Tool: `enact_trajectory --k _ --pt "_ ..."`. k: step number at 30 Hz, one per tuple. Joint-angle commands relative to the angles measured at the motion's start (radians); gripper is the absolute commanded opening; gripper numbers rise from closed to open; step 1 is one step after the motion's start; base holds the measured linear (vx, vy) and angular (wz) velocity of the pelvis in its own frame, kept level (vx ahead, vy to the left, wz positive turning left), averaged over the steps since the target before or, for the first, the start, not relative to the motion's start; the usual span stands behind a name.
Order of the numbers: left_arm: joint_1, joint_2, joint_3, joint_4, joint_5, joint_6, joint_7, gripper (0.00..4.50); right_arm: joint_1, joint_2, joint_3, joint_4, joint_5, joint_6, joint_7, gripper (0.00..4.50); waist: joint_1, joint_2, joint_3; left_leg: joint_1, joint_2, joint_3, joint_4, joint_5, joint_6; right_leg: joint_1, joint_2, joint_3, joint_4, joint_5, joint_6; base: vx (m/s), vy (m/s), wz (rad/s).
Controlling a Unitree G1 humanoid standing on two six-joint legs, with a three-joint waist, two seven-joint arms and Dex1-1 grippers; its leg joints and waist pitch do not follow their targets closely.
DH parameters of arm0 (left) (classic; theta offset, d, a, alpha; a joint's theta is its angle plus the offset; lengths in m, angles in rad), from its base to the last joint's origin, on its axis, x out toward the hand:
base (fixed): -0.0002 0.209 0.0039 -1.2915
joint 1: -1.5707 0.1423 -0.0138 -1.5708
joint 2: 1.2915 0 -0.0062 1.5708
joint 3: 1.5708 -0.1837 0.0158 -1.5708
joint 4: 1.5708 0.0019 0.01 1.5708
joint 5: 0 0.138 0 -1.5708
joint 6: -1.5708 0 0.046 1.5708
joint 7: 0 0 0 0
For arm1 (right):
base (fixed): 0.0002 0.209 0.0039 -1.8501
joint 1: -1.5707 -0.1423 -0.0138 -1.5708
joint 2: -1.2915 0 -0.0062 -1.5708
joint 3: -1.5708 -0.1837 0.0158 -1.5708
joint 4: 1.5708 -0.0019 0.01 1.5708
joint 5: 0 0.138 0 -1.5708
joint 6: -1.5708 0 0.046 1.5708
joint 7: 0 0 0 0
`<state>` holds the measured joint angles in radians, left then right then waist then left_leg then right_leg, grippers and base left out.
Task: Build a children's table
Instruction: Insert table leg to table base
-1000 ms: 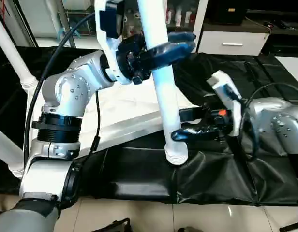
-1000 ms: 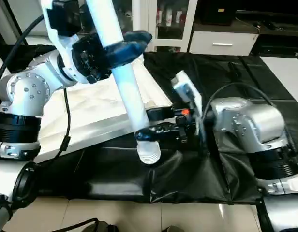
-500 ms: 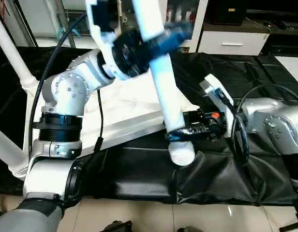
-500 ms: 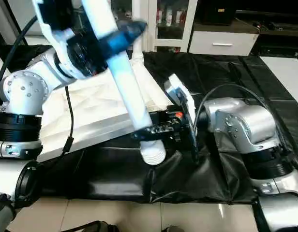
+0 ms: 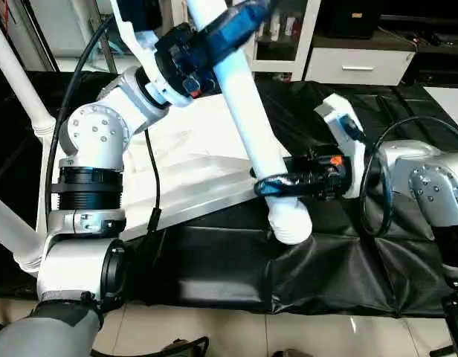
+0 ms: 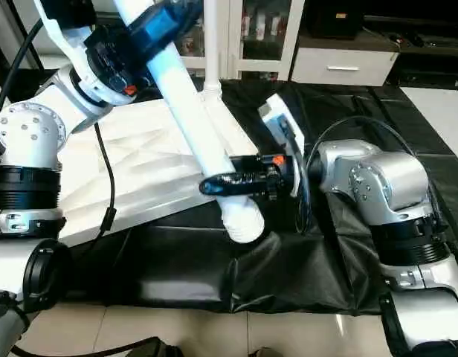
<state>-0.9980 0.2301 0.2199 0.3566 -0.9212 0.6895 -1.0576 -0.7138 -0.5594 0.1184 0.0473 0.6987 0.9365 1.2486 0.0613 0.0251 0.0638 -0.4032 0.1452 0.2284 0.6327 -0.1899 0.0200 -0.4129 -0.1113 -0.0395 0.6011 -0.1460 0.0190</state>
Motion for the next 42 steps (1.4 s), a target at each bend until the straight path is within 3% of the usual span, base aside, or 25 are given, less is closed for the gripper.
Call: enact_trajectory --k 1,3,8,9,11,14,15,17,18,20,22,26,30,35,41,42 --pt "-0.036 0.002 0.018 0.027 0.036 -0.036 0.064 2.31 -0.029 0.019 -0.011 -0.03 0.042 0.007 0.007 1.87 0.002 -0.006 -0.078 0.043 0.076 -0.047 -0.088 -0.26 -0.049 0.035 -0.041 0.028 -0.056 -0.293 -0.264 0.0 0.0 0.0" --pt "-0.042 0.0 0.024 0.043 0.039 -0.031 0.085 2.43 -0.027 0.034 -0.025 -0.024 0.026 -0.008 -0.026 1.85 0.0 -0.009 -0.079 0.042 0.076 -0.047 -0.088 -0.261 -0.052 0.034 -0.042 0.029 -0.057 -0.288 -0.263 0.0 0.0 0.0" --pt "-0.036 -0.003 0.009 0.057 0.123 -0.077 0.198 2.94 -0.016 0.079 -0.041 0.0 -0.071 -0.11 -0.155 1.84 -0.004 -0.004 -0.079 0.043 0.076 -0.05 -0.091 -0.271 -0.077 0.031 -0.044 0.03 -0.06 -0.285 -0.247 0.0 0.0 0.0" --pt "-0.035 -0.008 0.005 0.07 0.177 -0.121 0.281 3.04 -0.008 0.117 -0.068 0.009 -0.084 -0.136 -0.228 1.84 -0.007 -0.005 -0.078 0.043 0.076 -0.051 -0.092 -0.277 -0.083 0.031 -0.043 0.03 -0.061 -0.287 -0.241 0.0 0.0 0.0" --pt "-0.039 -0.021 0.018 0.089 0.205 -0.143 0.379 3.11 -0.002 0.163 -0.084 0.019 -0.118 -0.182 -0.321 1.84 -0.012 -0.003 -0.079 0.042 0.074 -0.052 -0.092 -0.286 -0.088 0.031 -0.043 0.029 -0.062 -0.285 -0.234 0.0 0.0 0.0" --pt "-0.032 -0.033 0.019 0.078 0.21 -0.143 0.411 3.12 0.013 0.162 -0.029 0.01 -0.208 -0.268 -0.351 1.84 -0.009 0.0 -0.082 0.044 0.074 -0.052 -0.094 -0.273 -0.094 0.032 -0.04 0.027 -0.059 -0.259 -0.231 0.0 0.0 0.0" --pt "-0.019 -0.049 0.015 0.054 0.218 -0.124 0.456 3.12 0.022 0.171 0.017 0.019 -0.301 -0.35 -0.415 1.84 -0.009 0.001 -0.082 0.044 0.074 -0.051 -0.094 -0.268 -0.096 0.031 -0.039 0.027 -0.058 -0.248 -0.23 0.0 0.0 0.0" --pt "-0.012 -0.076 0.018 0.048 0.248 -0.132 0.546 3.12 0.029 0.178 0.068 0.029 -0.408 -0.439 -0.499 1.84 -0.012 0.001 -0.082 0.044 0.072 -0.049 -0.094 -0.266 -0.101 0.031 -0.038 0.027 -0.056 -0.229 -0.231 0.0 0.0 0.0" --pt "-0.009 -0.088 0.017 0.048 0.265 -0.144 0.579 3.12 0.034 0.182 0.087 0.032 -0.448 -0.474 -0.527 1.84 -0.014 -0.007 -0.08 0.04 0.071 -0.049 -0.092 -0.272 -0.1 0.033 -0.04 0.028 -0.061 -0.243 -0.225 0.0 0.0 0.0" --pt "-0.006 -0.094 0.013 0.047 0.275 -0.156 0.592 3.12 0.037 0.192 0.09 0.031 -0.458 -0.485 -0.545 1.83 -0.012 -0.004 -0.08 0.04 0.07 -0.05 -0.092 -0.281 -0.087 0.034 -0.042 0.029 -0.064 -0.265 -0.222 0.0 0.0 0.0" --pt "0.015 -0.113 -0.017 0.039 0.328 -0.212 0.631 3.12 0.048 0.229 0.109 0.027 -0.521 -0.545 -0.629 1.83 -0.017 -0.006 -0.079 0.037 0.072 -0.053 -0.094 -0.285 -0.073 0.035 -0.041 0.028 -0.069 -0.284 -0.21 0.0 0.0 0.0" --pt "0.018 -0.125 -0.01 0.042 0.343 -0.222 0.682 3.12 0.045 0.245 0.124 0.051 -0.608 -0.611 -0.729 1.83 -0.026 -0.006 -0.081 0.034 0.072 -0.053 -0.094 -0.266 -0.065 0.032 -0.037 0.027 -0.062 -0.237 -0.218 0.0 0.0 0.0" --pt "0.015 -0.147 0.025 0.053 0.367 -0.224 0.809 3.12 0.036 0.251 0.155 0.103 -0.771 -0.741 -0.9 1.83 -0.032 -0.004 -0.082 0.035 0.069 -0.05 -0.091 -0.267 -0.066 0.03 -0.035 0.026 -0.064 -0.233 -0.222 0.0 0.0 0.0" --pt "0.013 -0.165 0.05 0.074 0.388 -0.248 0.89 3.12 0.021 0.237 0.196 0.162 -0.916 -0.85 -1.037 1.83 -0.034 -0.002 -0.083 0.036 0.068 -0.051 -0.092 -0.276 -0.056 0.032 -0.031 0.025 -0.065 -0.217 -0.218 0.0 0.0 0.0" --pt "0.006 -0.185 0.091 0.089 0.376 -0.269 0.976 3.12 0.007 0.231 0.207 0.205 -1.018 -0.893 -1.152 1.83 -0.037 0.003 -0.084 0.037 0.066 -0.05 -0.091 -0.278 -0.044 0.034 -0.028 0.024 -0.063 -0.179 -0.231 0.0 0.0 0.0" --pt "0.004 -0.192 0.103 0.086 0.361 -0.271 0.98 2.84 0.005 0.23 0.207 0.211 -1.03 -0.898 -1.16 1.83 -0.037 0.003 -0.084 0.037 0.066 -0.05 -0.091 -0.283 -0.04 0.035 -0.028 0.024 -0.063 -0.179 -0.232 0.0 0.0 0.0"
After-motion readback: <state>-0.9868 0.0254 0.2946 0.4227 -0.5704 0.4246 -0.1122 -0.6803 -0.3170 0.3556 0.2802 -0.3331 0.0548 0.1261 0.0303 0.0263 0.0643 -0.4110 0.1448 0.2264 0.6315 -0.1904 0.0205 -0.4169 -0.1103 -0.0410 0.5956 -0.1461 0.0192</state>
